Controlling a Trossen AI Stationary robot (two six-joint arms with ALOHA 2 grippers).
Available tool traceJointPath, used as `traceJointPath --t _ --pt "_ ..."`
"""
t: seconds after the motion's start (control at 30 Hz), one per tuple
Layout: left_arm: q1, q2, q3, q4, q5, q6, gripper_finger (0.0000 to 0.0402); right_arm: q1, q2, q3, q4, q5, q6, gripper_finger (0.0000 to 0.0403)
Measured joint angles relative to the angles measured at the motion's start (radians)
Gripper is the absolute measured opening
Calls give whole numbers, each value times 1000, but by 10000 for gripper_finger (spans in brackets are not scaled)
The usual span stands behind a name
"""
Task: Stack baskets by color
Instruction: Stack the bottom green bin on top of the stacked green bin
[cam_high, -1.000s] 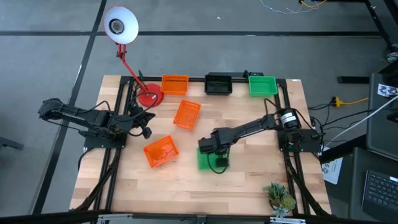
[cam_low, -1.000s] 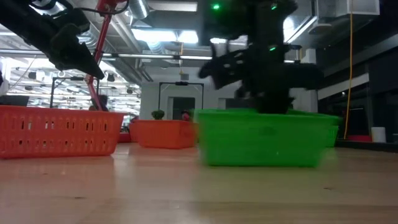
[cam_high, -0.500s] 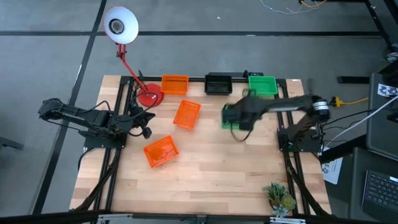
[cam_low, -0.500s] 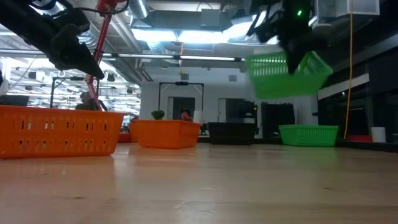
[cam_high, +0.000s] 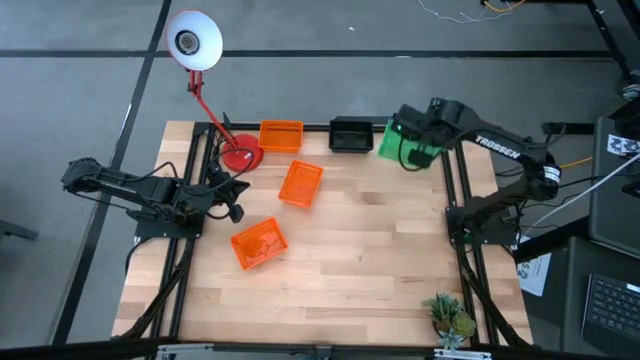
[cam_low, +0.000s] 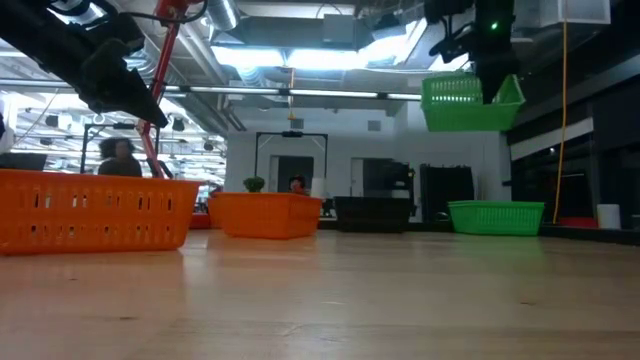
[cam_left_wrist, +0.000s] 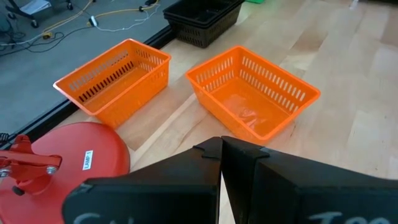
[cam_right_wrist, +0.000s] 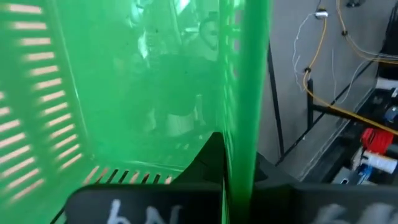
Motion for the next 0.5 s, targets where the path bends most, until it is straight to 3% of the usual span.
traceJointPath --t 0.5 --pt "0 0 0 -3 -38 1 0 -297 114 0 61 23 -193 0"
